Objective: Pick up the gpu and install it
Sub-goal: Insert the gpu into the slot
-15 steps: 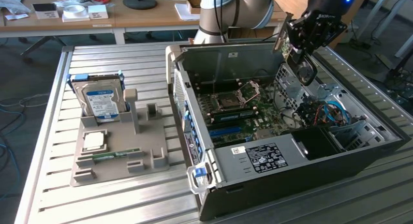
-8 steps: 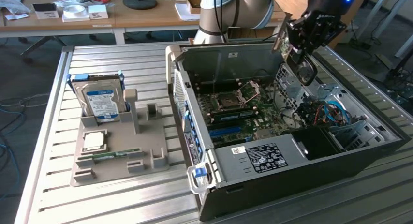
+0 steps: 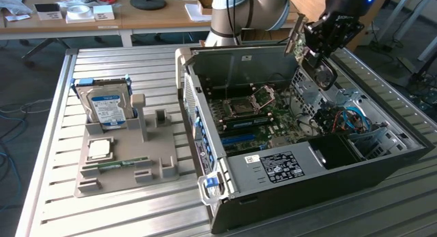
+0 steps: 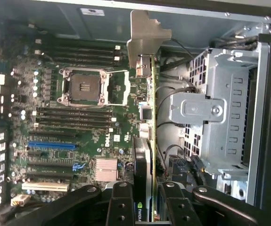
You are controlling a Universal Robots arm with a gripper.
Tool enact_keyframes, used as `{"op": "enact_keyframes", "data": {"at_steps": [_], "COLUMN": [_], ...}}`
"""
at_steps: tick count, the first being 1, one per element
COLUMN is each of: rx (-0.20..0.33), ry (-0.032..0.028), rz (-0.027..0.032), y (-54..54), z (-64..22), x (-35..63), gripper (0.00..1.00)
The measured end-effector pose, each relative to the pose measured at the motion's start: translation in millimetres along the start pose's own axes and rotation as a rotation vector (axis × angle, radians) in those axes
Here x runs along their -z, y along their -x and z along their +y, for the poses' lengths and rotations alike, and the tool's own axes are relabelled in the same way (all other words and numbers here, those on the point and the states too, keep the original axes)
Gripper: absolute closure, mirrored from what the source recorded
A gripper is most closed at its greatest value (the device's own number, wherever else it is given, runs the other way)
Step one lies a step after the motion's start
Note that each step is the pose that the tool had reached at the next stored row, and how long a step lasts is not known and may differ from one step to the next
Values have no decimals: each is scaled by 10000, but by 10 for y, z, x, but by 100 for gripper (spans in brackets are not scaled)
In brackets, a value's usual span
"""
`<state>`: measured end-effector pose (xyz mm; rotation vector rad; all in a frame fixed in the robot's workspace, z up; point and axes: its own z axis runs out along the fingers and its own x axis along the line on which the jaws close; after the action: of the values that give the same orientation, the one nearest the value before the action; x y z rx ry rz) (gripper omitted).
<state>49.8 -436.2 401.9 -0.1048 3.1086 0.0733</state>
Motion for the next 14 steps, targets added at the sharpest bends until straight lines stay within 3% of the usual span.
{"op": "enact_keyframes", "data": {"at_steps": [14], "rx": [1617], "ry": [51], "rz": [75], "y": [-1], "z": [0], "x": [-3], "gripper": [73]}}
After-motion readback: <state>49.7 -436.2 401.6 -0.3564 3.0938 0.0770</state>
